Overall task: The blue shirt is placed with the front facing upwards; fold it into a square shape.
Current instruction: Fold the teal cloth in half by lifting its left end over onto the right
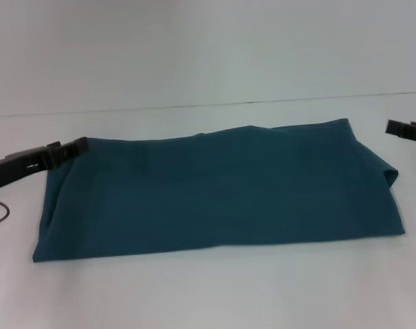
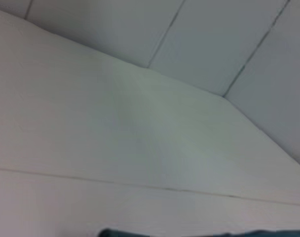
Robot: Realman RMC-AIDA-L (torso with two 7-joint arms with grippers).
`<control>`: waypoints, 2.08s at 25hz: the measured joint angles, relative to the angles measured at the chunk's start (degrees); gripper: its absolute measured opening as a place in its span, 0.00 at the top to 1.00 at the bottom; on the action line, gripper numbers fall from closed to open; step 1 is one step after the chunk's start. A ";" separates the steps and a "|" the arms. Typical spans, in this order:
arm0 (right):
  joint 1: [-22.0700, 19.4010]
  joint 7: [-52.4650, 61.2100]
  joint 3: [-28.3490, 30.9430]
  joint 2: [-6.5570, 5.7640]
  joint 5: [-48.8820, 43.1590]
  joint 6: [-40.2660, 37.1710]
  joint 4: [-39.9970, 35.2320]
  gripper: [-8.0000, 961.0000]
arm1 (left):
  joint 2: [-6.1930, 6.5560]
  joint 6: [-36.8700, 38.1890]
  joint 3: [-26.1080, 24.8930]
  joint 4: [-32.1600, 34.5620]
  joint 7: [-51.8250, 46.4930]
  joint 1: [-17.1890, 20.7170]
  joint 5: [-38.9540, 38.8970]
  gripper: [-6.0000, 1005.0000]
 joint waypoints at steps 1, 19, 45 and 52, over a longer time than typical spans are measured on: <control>-0.50 0.99 0.00 -0.37 -0.02 -1.45 -0.22 0.19 | 0.00 0.75 0.03 0.20 0.29 0.42 0.10 0.31; -2.49 12.59 0.00 -5.14 -9.14 -11.20 0.13 0.21 | -0.04 7.13 0.60 3.60 0.41 5.62 5.40 0.31; 0.48 15.35 -2.56 -1.99 -14.03 -1.64 3.46 0.21 | -0.01 0.72 5.09 4.31 -0.68 3.99 11.26 0.31; 0.08 16.19 -2.30 -2.40 -14.01 -1.43 2.95 0.21 | -0.05 1.08 5.27 4.66 -2.37 4.01 13.52 0.31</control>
